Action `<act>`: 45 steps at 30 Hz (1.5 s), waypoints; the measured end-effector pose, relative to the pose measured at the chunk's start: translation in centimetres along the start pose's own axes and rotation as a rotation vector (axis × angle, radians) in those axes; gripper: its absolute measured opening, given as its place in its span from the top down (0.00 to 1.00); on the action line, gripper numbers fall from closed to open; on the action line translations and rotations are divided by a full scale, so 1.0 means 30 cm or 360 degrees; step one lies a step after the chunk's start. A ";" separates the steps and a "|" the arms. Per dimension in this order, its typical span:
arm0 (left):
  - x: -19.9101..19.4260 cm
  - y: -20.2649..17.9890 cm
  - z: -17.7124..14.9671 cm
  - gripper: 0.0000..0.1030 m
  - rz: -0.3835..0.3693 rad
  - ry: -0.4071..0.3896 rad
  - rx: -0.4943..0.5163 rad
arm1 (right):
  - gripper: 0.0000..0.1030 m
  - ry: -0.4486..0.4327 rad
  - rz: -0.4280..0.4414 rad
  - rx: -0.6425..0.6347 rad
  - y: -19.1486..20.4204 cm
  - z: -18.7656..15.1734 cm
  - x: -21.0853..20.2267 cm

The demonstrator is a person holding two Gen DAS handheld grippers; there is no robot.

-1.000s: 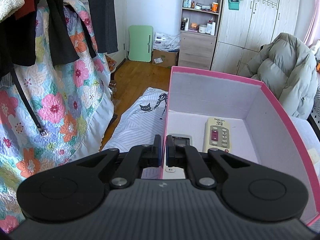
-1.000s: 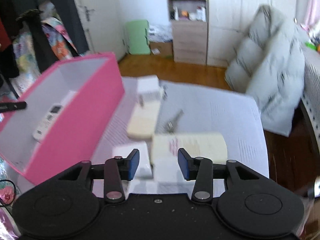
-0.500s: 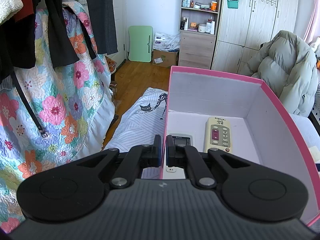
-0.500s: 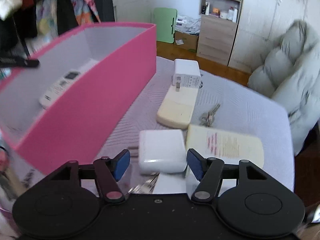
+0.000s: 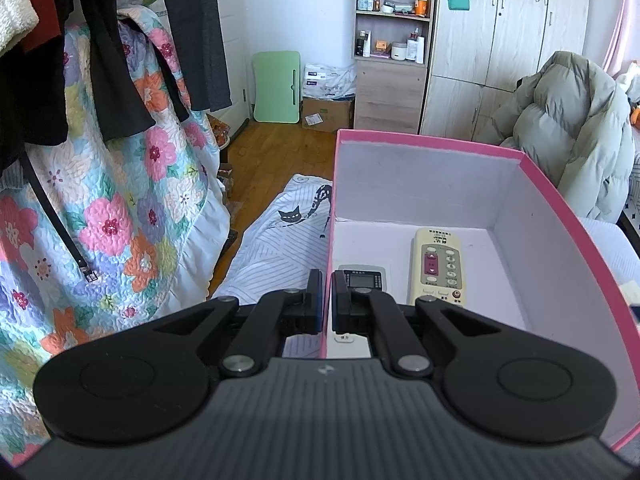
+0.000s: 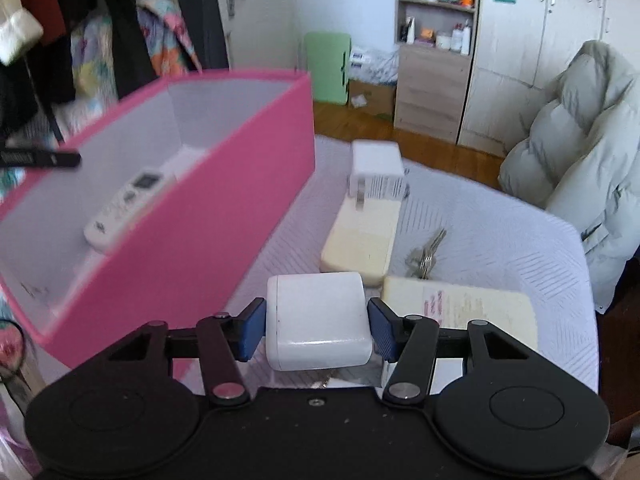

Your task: Organize rigid objects

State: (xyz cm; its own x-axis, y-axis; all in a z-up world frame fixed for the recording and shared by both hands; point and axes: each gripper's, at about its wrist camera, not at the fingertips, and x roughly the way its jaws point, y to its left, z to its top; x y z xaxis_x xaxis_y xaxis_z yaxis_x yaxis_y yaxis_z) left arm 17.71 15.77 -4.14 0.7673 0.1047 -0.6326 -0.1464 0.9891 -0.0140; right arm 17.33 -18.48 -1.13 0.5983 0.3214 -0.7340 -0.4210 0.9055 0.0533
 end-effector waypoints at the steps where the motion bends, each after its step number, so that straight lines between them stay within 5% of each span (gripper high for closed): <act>1: 0.001 -0.004 0.000 0.97 0.0004 0.0004 0.0006 | 0.41 -0.0028 0.0005 0.0003 0.005 0.011 -0.021; 6: 0.004 -0.013 0.001 0.97 0.0014 0.0008 0.0038 | 0.41 -0.0166 0.0088 0.0033 0.047 0.098 -0.128; 12: 0.003 -0.026 0.000 0.97 0.0027 0.0010 0.0113 | 0.41 -0.0162 0.0397 0.0023 0.144 0.197 -0.148; 20: -0.003 -0.041 -0.012 0.97 0.0035 -0.0004 0.0197 | 0.41 0.0062 0.0590 -0.0214 0.358 0.253 0.023; 29: -0.007 -0.062 -0.022 0.97 0.0048 -0.0021 0.0299 | 0.42 0.0417 0.0487 -0.0367 0.443 0.258 0.242; 34: 0.005 -0.067 -0.015 0.96 0.0059 0.0000 0.0304 | 0.41 0.0552 0.0521 -0.0279 0.435 0.249 0.284; 45: 0.010 -0.085 -0.018 0.95 0.0105 0.0007 0.0355 | 0.40 0.0114 0.0471 -0.0047 0.252 0.236 -0.021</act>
State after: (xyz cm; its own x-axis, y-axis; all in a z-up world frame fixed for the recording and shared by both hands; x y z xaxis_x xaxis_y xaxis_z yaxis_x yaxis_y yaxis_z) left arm 17.97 13.23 -4.71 0.7579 0.1697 -0.6299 -0.0541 0.9786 0.1986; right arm 18.61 -9.88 4.53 0.3979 0.5486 -0.7353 -0.5900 0.7668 0.2528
